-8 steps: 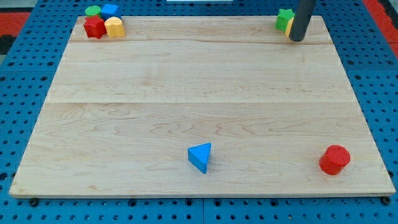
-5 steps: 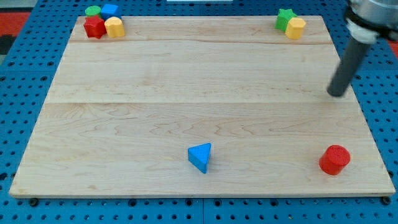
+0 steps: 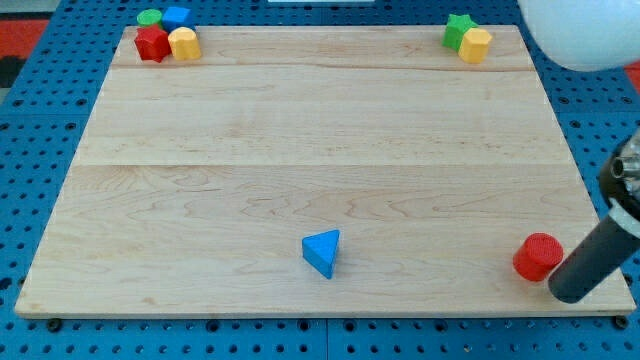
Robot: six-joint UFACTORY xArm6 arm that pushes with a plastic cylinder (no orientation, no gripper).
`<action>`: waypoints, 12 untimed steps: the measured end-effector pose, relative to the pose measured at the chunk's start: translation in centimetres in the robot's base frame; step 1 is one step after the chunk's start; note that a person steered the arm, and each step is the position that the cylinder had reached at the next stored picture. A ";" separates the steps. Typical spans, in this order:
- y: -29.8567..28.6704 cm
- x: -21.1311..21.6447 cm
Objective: Place the red circle left of the yellow hexagon
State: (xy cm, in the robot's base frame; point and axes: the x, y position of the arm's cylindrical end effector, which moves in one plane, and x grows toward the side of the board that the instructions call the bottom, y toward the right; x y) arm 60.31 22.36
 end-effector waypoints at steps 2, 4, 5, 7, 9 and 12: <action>-2.4 -2.9; -2.5 -7.6; -2.6 -10.4; -4.0 -16.4; -5.0 -23.1; -8.8 -32.3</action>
State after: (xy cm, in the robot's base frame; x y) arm 27.98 13.53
